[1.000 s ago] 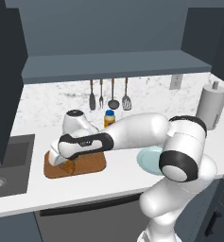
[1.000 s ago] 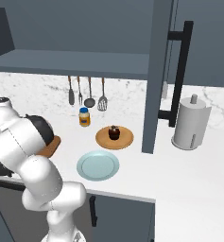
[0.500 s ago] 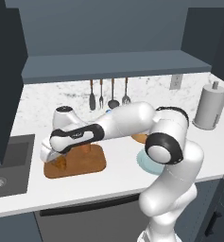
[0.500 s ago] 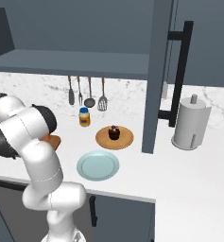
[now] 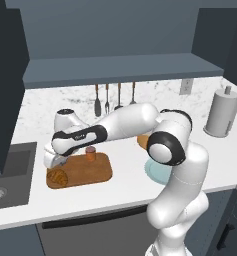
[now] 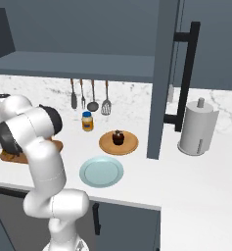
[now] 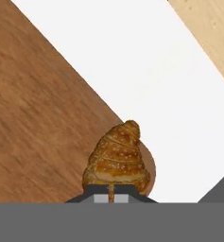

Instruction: From the different types of pastries on the counter, select a croissant and place it on the cutting board. Then retrieve a jar of jam from the cabinet and place it alongside the croissant on the cutting board.

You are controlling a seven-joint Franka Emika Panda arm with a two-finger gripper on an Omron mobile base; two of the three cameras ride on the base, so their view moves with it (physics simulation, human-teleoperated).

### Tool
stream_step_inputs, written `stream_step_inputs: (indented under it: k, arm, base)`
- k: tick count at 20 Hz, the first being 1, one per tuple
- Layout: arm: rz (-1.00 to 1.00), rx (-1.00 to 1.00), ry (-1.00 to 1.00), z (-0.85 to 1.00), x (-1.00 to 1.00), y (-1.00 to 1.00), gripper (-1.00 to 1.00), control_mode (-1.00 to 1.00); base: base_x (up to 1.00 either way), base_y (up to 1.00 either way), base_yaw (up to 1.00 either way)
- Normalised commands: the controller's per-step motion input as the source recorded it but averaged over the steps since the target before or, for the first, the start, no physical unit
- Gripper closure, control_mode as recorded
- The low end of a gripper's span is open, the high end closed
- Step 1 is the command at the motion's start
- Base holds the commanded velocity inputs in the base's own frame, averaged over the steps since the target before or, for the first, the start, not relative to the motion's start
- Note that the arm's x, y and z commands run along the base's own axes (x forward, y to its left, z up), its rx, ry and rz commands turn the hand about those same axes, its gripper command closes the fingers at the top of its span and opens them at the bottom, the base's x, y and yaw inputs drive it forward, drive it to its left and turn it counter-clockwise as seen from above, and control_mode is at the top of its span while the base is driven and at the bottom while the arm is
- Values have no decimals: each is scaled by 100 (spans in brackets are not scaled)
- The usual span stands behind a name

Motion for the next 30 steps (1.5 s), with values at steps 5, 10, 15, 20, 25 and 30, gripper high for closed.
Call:
stream_step_inputs:
  k: [5, 10, 15, 20, 25, 30]
  arm:
    - [8, -2, 0, -10, 11, 0, 100, -100]
    - [9, -5, -7, 0, 0, 0, 100, -100]
    - [8, -3, -2, 0, 0, -2, -100, -100]
    - [13, -4, 0, 0, -45, -76, -100, -100]
    - [15, -2, 0, 0, -87, -100, -100, -100]
    - [9, 0, 6, 0, -90, -100, -100, -100]
  base:
    - [0, 0, 0]
    - [0, 0, 0]
    - [0, 0, 0]
    - [0, 0, 0]
    - [0, 0, 0]
    - [0, 0, 0]
